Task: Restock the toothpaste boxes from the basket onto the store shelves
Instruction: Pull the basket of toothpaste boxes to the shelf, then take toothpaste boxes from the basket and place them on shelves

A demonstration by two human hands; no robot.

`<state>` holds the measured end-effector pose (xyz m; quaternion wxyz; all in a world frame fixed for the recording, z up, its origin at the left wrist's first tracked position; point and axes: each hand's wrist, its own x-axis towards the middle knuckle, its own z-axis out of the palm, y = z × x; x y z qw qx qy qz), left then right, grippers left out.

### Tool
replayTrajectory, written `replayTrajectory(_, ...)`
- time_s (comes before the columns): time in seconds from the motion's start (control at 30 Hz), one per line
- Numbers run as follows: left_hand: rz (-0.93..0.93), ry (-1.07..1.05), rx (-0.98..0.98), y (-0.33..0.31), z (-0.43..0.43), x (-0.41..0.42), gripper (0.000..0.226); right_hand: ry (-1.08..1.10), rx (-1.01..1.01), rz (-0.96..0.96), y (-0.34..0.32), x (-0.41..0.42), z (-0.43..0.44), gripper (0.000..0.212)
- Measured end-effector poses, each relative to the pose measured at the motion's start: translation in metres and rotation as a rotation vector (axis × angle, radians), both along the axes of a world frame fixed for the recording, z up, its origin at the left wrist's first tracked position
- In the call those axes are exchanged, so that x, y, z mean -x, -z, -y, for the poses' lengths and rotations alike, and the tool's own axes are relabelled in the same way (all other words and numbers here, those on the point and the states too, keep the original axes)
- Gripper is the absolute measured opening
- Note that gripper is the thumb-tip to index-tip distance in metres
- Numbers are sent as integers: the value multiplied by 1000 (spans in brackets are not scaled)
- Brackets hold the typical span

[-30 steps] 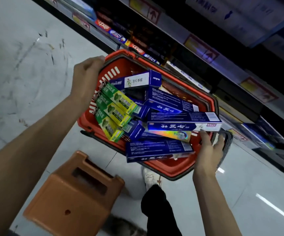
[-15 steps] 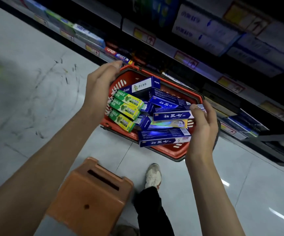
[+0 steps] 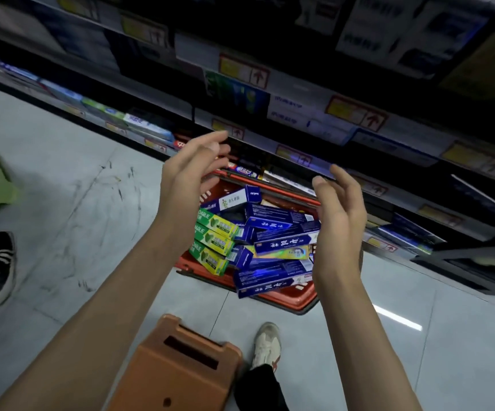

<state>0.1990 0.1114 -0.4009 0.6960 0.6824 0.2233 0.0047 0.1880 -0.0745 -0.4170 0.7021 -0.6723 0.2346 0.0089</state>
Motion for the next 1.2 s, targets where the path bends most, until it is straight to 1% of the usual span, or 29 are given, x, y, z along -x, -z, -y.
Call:
replayTrajectory(0.23, 32, 59, -25, -25, 3, -30, 29, -10, -13, 43, -17, -27, -2, 38)
replayTrajectory(0.4, 50, 107, -28, -23, 2, -41, 30, 8, 3, 55, -16, -31, -4, 37)
replayTrajectory(0.5, 81, 175, -56, -18, 0, -46, 28, 10, 11, 75, -16, -30, -10, 36)
replayTrajectory(0.6, 114, 230, -94, -10, -5, -50, 28, -11, 16, 84, -18, -26, -23, 36)
replayTrajectory(0.77, 149, 316, -80, 7, -23, -51, 29, -3, 54, 106, -10, -9, -56, 36)
replayTrajectory(0.87, 179, 335, -31, 15, -31, -48, 32, 21, 77, 132, -3, -2, -71, 38)
replayTrajectory(1.0, 242, 368, -13, 29, -40, -47, 42, 23, 111, 194, 12, -1, -80, 37)
replayTrajectory(1.2, 358, 362, -37, 72, -49, -54, 43, -11, 168, 316, 52, -12, -74, 41)
